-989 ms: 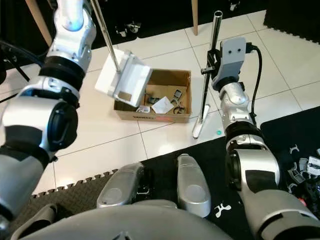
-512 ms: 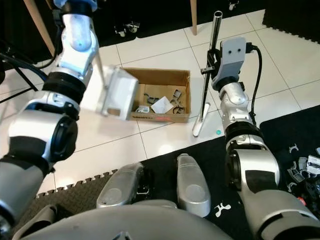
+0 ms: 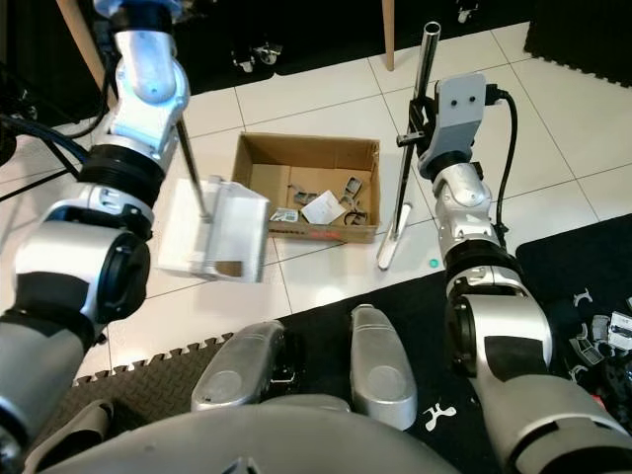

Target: Sweep floor

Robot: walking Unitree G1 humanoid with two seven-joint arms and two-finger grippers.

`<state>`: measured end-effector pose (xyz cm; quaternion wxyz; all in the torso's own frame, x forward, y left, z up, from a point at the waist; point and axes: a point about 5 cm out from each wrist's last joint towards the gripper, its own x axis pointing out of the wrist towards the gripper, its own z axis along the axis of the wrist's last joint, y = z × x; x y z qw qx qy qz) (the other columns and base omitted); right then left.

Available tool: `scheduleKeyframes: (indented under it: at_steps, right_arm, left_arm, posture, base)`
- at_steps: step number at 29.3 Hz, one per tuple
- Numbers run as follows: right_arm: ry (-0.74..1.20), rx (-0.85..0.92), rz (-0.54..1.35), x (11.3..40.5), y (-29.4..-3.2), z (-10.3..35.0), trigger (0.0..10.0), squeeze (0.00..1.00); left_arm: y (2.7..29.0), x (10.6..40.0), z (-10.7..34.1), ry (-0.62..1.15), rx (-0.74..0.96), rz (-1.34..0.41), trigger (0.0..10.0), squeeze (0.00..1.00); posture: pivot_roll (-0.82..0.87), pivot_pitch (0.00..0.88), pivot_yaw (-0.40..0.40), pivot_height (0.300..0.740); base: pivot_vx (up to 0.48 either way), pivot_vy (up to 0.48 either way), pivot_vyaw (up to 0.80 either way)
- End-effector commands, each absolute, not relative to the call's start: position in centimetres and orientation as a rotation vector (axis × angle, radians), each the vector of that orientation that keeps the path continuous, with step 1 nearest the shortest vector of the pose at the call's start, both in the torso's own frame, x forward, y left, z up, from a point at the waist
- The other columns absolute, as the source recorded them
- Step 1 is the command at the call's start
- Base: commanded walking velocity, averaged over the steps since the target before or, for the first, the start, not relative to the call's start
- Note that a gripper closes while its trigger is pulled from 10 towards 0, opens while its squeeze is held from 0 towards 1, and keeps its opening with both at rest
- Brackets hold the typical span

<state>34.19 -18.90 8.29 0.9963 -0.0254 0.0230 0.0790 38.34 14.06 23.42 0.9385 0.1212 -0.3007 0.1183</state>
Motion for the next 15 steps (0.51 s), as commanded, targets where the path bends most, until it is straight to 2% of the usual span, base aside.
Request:
scheduleKeyframes:
  at_steps: [1, 12, 15]
  right_arm:
    - [0.023, -0.058, 0.160, 34.3, -18.9, 8.6, 10.0, 0.00]
    - [0.027, -0.060, 0.166, 34.3, -18.8, 8.6, 10.0, 0.00]
    - [0.031, -0.063, 0.166, 34.3, -18.9, 8.6, 10.0, 0.00]
  left_arm:
    - [14.0, 38.4, 23.9, -0.615, 0.219, 0.261, 10.0, 0.00]
    - [14.7, 38.5, 23.5, -0.572, 0.245, 0.353, 10.0, 0.00]
    - [15.0, 38.7, 22.8, -0.491, 0.238, 0.427, 10.0, 0.00]
  posture:
    - [-0.02, 0.072, -0.003, 0.740]
    - [-0.01, 0.068, -0.007, 0.740]
    - [-0.01, 0.068, -0.007, 0.740]
  base:
    - [0.000, 0.000, 0.00]
    - [0.000, 0.000, 0.00]
    - [0.000, 0.000, 0.00]
